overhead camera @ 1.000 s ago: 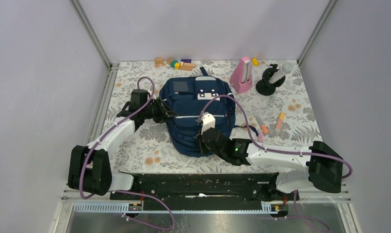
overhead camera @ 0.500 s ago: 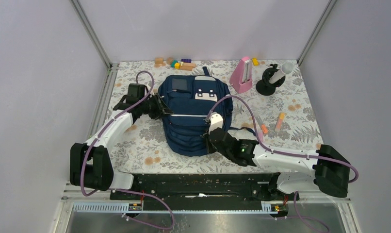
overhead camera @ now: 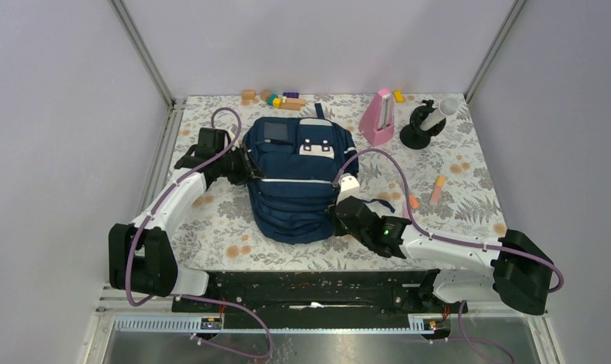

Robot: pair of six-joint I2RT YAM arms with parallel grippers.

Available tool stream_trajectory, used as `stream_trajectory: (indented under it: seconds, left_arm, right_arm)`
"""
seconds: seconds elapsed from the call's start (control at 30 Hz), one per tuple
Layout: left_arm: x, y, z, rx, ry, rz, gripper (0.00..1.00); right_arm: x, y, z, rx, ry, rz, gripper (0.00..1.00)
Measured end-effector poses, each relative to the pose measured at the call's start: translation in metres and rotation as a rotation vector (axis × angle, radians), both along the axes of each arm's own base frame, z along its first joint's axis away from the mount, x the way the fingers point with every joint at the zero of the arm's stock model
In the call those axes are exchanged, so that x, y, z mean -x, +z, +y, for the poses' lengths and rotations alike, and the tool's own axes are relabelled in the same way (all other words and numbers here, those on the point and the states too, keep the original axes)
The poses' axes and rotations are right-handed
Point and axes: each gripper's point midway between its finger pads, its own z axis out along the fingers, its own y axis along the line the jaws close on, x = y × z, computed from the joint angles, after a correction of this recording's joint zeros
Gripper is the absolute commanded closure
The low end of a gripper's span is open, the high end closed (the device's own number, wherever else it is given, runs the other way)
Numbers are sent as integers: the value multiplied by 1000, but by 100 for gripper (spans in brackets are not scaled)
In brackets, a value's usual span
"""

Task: Pack the student bag
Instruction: Zip the student bag at the center of the board.

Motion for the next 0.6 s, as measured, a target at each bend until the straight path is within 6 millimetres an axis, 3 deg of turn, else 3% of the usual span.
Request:
stream_trajectory:
  seconds: [0.27,0.3,0.33,0.4,0.43,0.5,0.6]
  left_arm:
    - [-3,-1,15,-106,4,-20,100]
    - [-3,-2,17,-121,2,-22,95]
    - [-3,-2,18,-139,-1,-25,82]
    - [-3,-1,19,-164,-13,-34,46]
    - [-3,0,20,-184,-24,-43,32]
    - [-6,3,26,-239,-33,-80,21]
    - [-11,21,36,-318,-28,-175,18]
  right_arm:
    - [-13,-8,-21,-20,-52,28,100]
    - [-14,-7,-21,-31,-51,29,100]
    - [-15,-7,-21,-37,-50,30,100]
    - [-15,-6,-20,-50,-43,34,100]
    - [-15,-5,-19,-53,-40,34,100]
    - [-15,-5,-21,-57,-38,35,100]
    - [-14,-4,-21,-64,-34,35,100]
